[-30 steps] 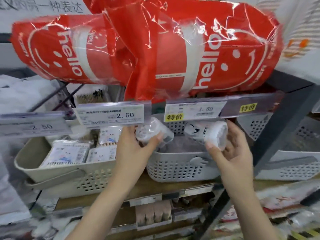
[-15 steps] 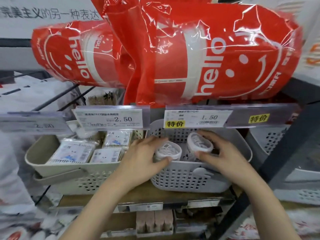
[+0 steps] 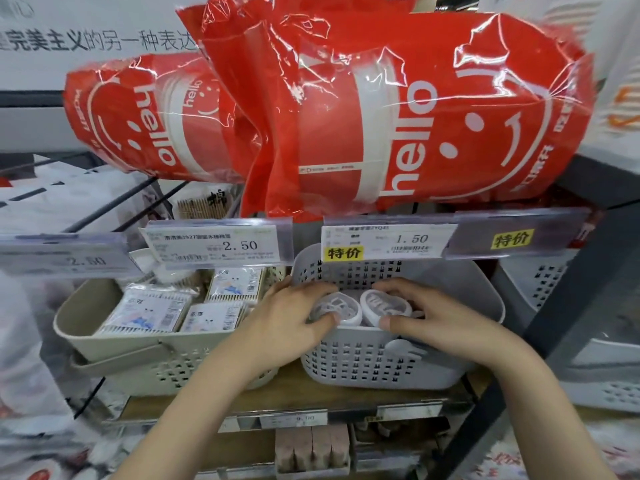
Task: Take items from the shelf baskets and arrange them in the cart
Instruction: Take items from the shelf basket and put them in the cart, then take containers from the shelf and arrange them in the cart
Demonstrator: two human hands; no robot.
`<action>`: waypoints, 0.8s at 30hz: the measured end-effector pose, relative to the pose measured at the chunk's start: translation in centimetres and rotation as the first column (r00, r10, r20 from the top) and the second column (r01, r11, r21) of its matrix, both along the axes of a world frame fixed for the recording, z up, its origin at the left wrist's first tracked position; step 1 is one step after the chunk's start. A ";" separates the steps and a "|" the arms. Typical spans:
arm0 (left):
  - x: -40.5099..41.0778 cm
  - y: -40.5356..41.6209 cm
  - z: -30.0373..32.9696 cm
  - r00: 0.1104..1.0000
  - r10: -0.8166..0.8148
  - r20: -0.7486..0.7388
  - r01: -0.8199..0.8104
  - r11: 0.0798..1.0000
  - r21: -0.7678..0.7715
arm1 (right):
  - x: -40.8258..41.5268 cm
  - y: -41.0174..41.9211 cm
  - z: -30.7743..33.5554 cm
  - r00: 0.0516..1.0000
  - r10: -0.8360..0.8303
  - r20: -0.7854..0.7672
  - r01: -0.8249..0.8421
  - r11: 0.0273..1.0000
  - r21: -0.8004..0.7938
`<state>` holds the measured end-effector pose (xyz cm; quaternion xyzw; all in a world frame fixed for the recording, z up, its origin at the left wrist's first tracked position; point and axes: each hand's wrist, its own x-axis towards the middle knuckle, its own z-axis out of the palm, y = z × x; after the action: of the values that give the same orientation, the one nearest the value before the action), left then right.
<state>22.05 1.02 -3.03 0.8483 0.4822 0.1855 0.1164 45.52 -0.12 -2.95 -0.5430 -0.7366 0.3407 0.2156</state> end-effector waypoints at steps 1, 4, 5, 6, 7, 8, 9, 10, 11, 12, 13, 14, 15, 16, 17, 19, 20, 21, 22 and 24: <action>0.1 0.0 0.1 1.000 0.003 0.014 -0.003 1.000 -0.001 | 0.0 0.1 0.0 1.000 0.001 -0.007 -0.001 1.000 -0.003; 0.1 -0.1 0.0 0.999 0.022 0.047 -0.022 1.000 0.004 | -0.1 0.1 0.2 1.000 -0.005 -0.013 0.004 1.000 -0.012; 0.1 -0.1 -0.1 0.998 0.027 0.051 -0.028 1.000 0.012 | -0.1 0.2 0.2 1.000 -0.001 -0.008 0.001 1.000 -0.013; 0.0 -0.1 -0.2 0.998 0.032 0.054 -0.034 0.999 0.019 | -0.1 0.1 0.2 1.000 0.001 -0.005 -0.001 1.000 -0.013; 0.0 -0.2 -0.3 0.998 0.037 0.058 -0.038 0.999 0.023 | -0.2 0.1 0.2 1.000 -0.001 -0.001 0.001 1.000 -0.009; 0.1 -0.2 -0.3 0.997 0.039 0.060 -0.041 0.999 0.026 | -0.2 0.1 0.1 1.000 -0.007 0.003 0.007 1.000 -0.002; 0.0 -0.2 -0.4 0.997 0.039 0.060 -0.041 0.999 0.028 | -0.2 0.0 0.0 1.000 -0.013 0.007 0.013 1.000 0.008; 0.0 -0.2 -0.4 0.997 0.040 0.059 -0.042 0.999 0.030 | -0.2 0.0 0.0 1.000 -0.018 0.012 0.018 1.000 0.016; 0.0 -0.2 -0.4 0.997 0.044 0.058 -0.046 0.998 0.033 | -0.2 -0.1 -0.1 1.000 -0.021 0.018 0.021 0.999 0.025; 0.0 -0.2 -0.4 0.997 0.050 0.058 -0.052 0.998 0.035 | -0.2 -0.2 -0.2 0.999 -0.023 0.028 0.022 0.999 0.036; 0.1 -0.2 -0.4 0.997 0.059 0.058 -0.061 0.997 0.038 | -0.2 -0.2 -0.2 0.999 -0.024 0.040 0.022 0.999 0.047; 0.2 -0.3 -0.4 0.996 0.067 0.055 -0.070 0.997 0.042 | -0.2 -0.2 -0.3 0.998 -0.027 0.050 0.025 0.998 0.056; 0.3 -0.4 -0.5 0.996 0.076 0.051 -0.078 0.996 0.048 | -0.2 -0.2 -0.3 0.998 -0.030 0.054 0.027 0.998 0.063; 0.3 -0.5 -0.5 0.996 0.082 0.044 -0.084 0.995 0.055 | -0.2 -0.2 -0.4 0.998 -0.033 0.055 0.029 0.997 0.066; 0.4 -0.5 -0.5 0.996 0.085 0.040 -0.087 0.994 0.061 | -0.2 -0.2 -0.4 0.998 -0.032 0.055 0.028 0.997 0.067; 0.4 -0.5 -0.3 0.995 0.079 0.058 -0.082 0.995 0.064 | -0.2 -0.2 -0.5 0.998 -0.026 0.056 0.022 0.997 0.069; 0.4 -0.5 -0.3 0.994 0.073 0.077 -0.078 0.995 0.064 | -0.3 -0.2 -0.5 0.998 -0.023 0.060 0.019 0.997 0.070; 0.3 -0.5 -0.3 0.993 0.069 0.094 -0.076 0.995 0.065 | -0.3 -0.2 -0.5 0.997 -0.022 0.068 0.017 0.997 0.071; 0.3 -0.6 -0.2 0.992 0.069 0.102 -0.076 0.995 0.068 | -0.3 -0.2 -0.5 0.997 -0.020 0.075 0.015 0.997 0.070; 0.3 -0.6 -0.3 0.993 0.082 0.080 -0.088 0.993 0.074 | -0.3 -0.1 -0.6 0.997 -0.010 0.079 0.005 0.998 0.062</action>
<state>22.36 0.41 -3.34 0.8229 0.5056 0.2416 0.0938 45.20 -0.18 -3.53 -0.5520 -0.7527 0.2951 0.2042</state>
